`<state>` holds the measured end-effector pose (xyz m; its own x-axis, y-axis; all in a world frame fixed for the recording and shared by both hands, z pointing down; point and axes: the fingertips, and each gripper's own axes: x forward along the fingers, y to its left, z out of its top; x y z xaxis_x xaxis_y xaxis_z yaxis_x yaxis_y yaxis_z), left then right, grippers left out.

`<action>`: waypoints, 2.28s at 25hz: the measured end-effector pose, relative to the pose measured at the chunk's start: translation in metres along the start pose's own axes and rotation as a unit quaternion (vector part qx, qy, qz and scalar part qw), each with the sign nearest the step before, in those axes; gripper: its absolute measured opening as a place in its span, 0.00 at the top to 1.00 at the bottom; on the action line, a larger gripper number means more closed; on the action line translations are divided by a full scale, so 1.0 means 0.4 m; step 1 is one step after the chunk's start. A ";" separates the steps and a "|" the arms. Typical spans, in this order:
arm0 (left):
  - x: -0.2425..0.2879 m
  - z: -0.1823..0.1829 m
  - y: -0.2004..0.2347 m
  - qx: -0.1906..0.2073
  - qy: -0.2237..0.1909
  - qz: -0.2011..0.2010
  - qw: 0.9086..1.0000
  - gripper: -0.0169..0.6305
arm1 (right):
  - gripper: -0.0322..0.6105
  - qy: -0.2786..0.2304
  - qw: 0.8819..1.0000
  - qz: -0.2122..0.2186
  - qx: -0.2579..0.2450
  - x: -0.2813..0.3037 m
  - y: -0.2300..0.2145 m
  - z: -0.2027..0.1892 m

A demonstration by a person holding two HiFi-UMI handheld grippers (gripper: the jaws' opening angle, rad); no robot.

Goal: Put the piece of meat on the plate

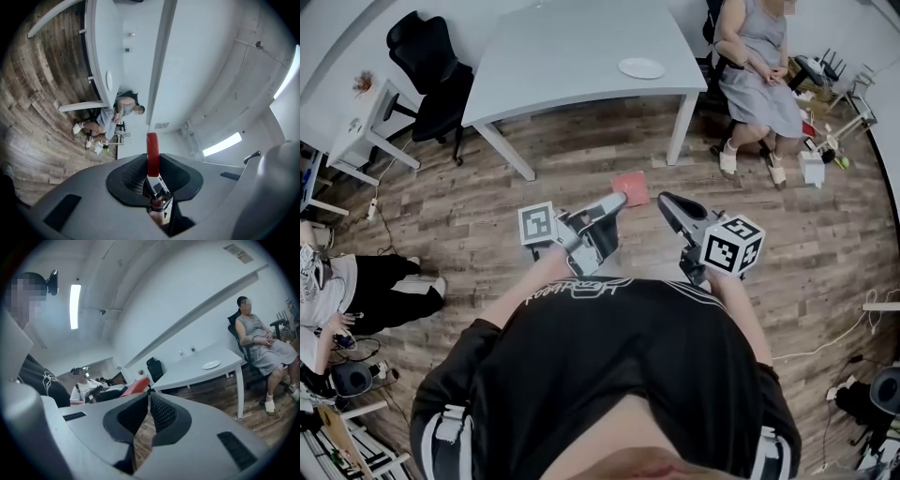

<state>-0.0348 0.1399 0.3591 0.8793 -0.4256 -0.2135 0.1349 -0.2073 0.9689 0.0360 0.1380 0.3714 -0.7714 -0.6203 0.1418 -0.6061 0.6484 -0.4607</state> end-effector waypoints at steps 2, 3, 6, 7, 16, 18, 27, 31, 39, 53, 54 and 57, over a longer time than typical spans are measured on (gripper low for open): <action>0.033 -0.005 0.005 0.002 -0.002 -0.003 1.000 0.85 | 0.92 -0.001 1.000 0.002 0.002 -0.019 -0.025 0.014; 0.048 -0.008 0.007 0.003 -0.002 -0.005 1.000 0.85 | 0.92 -0.001 1.000 0.003 0.002 -0.028 -0.036 0.018; 0.089 -0.017 0.018 0.003 -0.005 -0.007 1.000 0.85 | 0.92 0.002 1.000 0.001 0.002 -0.052 -0.070 0.026; 0.101 -0.019 0.024 0.003 -0.006 -0.007 1.000 0.85 | 0.92 0.002 1.000 0.001 0.002 -0.059 -0.082 0.031; 0.131 -0.017 0.046 0.001 -0.018 -0.005 1.000 0.85 | 0.92 -0.010 1.000 0.007 0.011 -0.074 -0.132 0.039; 0.133 -0.011 0.056 -0.001 -0.021 -0.003 1.000 0.85 | 0.92 -0.009 1.000 0.009 0.013 -0.067 -0.140 0.036; 0.160 0.082 0.136 -0.016 -0.023 -0.011 1.000 0.85 | 0.92 0.001 1.000 -0.002 0.016 0.012 -0.237 0.034; 0.200 0.195 0.164 -0.027 -0.024 -0.015 0.999 0.85 | 0.92 0.010 1.000 -0.010 0.018 0.096 -0.307 0.082; 0.281 0.445 0.236 -0.045 -0.014 -0.003 0.999 0.85 | 0.92 0.012 0.998 -0.029 0.045 0.284 -0.464 0.176; 0.419 0.824 0.344 -0.067 0.015 0.035 0.997 0.85 | 0.92 0.016 0.992 -0.063 0.109 0.547 -0.743 0.308; 0.429 0.847 0.355 -0.069 0.016 0.038 0.997 0.85 | 0.92 0.016 0.991 -0.066 0.112 0.561 -0.762 0.315; 0.464 0.917 0.385 -0.077 0.022 0.044 0.996 0.85 | 0.92 0.016 0.990 -0.076 0.121 0.605 -0.818 0.340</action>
<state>-0.0182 -0.2942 0.4230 0.9098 -0.3957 -0.1249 0.1225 -0.0313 0.9920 0.0738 -0.2844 0.4373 -0.6835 -0.6852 0.2516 -0.6539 0.4216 -0.6283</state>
